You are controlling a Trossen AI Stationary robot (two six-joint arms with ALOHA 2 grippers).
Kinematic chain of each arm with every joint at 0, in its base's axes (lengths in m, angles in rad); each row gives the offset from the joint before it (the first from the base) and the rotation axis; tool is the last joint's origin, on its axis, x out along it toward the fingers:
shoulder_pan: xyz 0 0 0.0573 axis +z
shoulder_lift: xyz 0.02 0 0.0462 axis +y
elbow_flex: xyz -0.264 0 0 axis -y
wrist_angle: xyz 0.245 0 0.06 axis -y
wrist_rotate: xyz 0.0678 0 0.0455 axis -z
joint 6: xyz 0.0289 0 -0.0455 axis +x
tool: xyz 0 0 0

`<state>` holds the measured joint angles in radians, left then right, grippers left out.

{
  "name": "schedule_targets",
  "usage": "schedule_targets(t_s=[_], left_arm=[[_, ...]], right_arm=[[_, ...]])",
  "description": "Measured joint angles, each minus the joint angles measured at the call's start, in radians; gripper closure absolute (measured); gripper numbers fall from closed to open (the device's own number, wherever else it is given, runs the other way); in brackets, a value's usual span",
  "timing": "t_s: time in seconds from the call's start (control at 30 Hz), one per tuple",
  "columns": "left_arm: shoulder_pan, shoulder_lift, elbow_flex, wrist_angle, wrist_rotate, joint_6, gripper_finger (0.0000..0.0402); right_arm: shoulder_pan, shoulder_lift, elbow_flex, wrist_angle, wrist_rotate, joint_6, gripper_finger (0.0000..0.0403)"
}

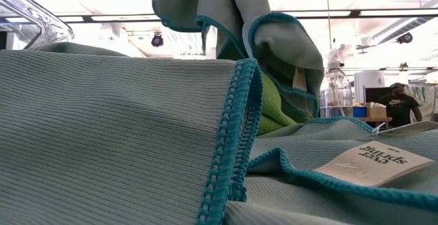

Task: Sort microfiber towel by color & place in baskets
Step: Put the right blue microfiber cloth into the bottom transparent bin

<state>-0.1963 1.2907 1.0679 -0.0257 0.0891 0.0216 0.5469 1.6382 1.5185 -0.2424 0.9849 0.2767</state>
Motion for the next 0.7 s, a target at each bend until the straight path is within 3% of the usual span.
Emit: schedule_targets(t_s=[0.33, 0.7], left_arm=[[0.0, 0.0, 0.0, 0.001, 0.0, 0.0, 0.0401], [-0.019, -0.082, 0.0, 0.001, 0.001, -0.06, 0.0401]], right_arm=[[0.006, 0.0, 0.0, -0.007, 0.001, 0.005, 0.0207], [0.07, -0.003, 0.0, -0.014, 0.003, 0.038, 0.0191]])
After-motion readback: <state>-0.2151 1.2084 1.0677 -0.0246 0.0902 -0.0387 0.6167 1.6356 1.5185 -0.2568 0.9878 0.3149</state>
